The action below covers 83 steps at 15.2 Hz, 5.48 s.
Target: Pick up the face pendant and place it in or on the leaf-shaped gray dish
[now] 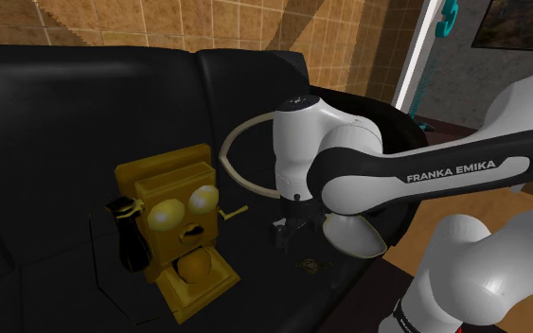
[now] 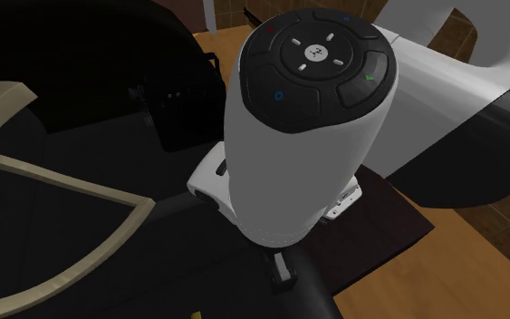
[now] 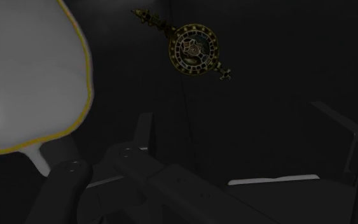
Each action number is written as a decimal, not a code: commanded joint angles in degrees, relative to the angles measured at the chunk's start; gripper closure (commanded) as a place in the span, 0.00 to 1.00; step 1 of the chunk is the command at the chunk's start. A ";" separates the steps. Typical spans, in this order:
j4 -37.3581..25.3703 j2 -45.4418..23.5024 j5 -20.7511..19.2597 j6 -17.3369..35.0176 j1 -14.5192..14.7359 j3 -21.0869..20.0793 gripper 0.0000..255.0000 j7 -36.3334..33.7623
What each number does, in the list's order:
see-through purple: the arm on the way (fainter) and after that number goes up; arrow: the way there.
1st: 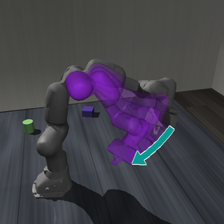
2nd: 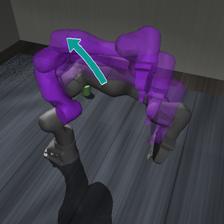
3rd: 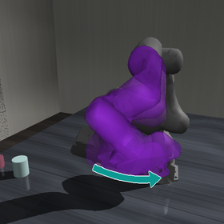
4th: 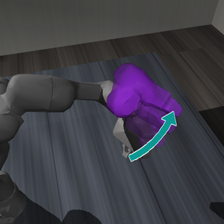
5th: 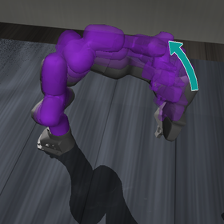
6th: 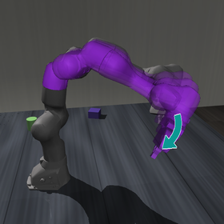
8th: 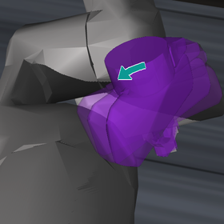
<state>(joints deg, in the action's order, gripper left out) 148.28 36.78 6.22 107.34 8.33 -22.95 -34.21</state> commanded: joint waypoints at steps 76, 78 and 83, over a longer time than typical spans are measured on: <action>9.72 28.54 -3.72 -6.54 4.25 24.29 1.00 30.11; 9.78 30.09 -6.23 -8.17 2.49 27.44 1.00 32.98; 10.98 32.09 -10.52 -9.12 -0.36 32.63 1.00 37.56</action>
<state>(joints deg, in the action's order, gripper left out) 158.36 68.31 -3.78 97.90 8.33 9.12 2.84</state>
